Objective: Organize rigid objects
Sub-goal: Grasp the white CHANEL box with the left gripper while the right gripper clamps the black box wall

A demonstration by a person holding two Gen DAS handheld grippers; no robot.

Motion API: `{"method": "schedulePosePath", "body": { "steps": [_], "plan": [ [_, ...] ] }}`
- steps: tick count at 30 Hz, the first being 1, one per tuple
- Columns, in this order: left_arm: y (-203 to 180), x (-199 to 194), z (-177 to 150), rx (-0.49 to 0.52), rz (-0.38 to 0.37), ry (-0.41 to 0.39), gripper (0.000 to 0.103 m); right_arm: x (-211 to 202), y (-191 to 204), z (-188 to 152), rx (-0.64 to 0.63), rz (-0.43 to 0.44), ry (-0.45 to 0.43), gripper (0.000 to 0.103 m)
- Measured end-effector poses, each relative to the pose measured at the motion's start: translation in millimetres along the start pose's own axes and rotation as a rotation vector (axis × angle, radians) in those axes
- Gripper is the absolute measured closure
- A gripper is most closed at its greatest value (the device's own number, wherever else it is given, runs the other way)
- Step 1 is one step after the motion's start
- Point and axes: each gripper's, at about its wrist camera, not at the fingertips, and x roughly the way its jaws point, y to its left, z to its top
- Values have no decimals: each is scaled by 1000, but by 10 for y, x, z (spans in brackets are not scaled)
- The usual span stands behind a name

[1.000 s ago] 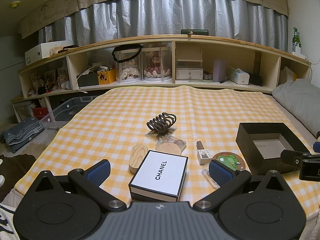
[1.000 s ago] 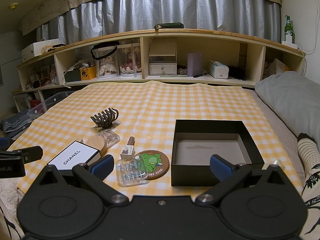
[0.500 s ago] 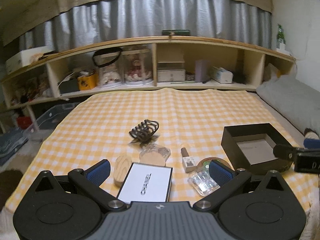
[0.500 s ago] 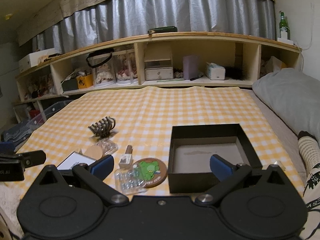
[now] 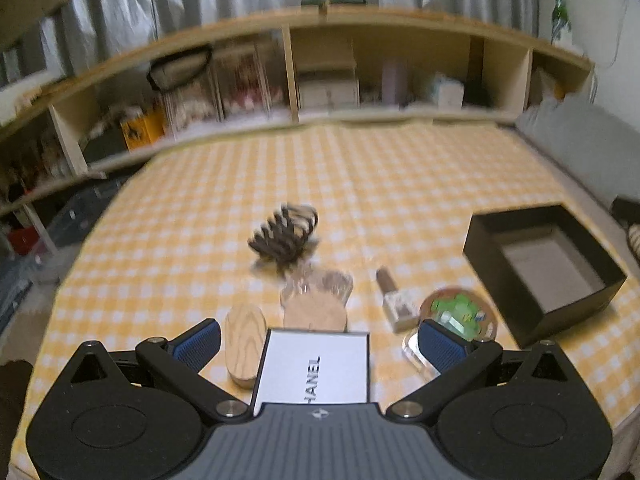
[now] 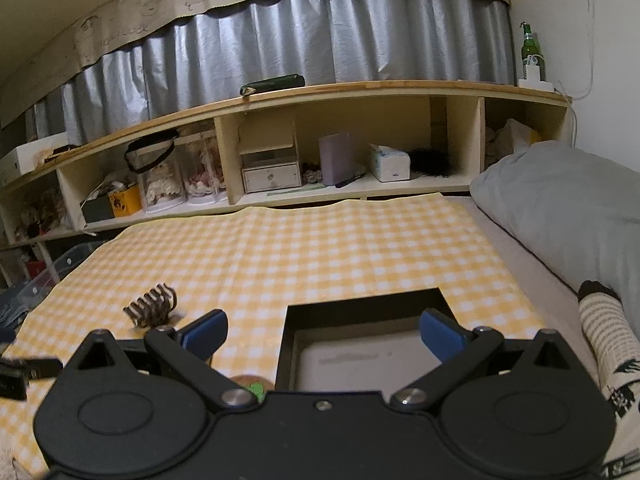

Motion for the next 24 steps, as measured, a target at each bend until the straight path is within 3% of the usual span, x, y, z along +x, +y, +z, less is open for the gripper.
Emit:
{"method": "schedulePosePath", "body": {
  "steps": [8,14,18,21,24],
  "plan": [
    [147,499,-37,-6,-26,187,0,341,-170,114,-21,-38,28,0],
    [180,710,-97,-1,-66,285,0,703,-516,134,-56,-151,126,0],
    [144,843,-135,8,-93,349,0,941,-792,95,-48,-182,233,21],
    [125,936,-161,28,-92,384,0,1086,-920,33,-61,-210,292,30],
    [143,1024,-167,21,-90,406,0,1221,-1024,-28,-47,-196,350,45]
  ]
}}
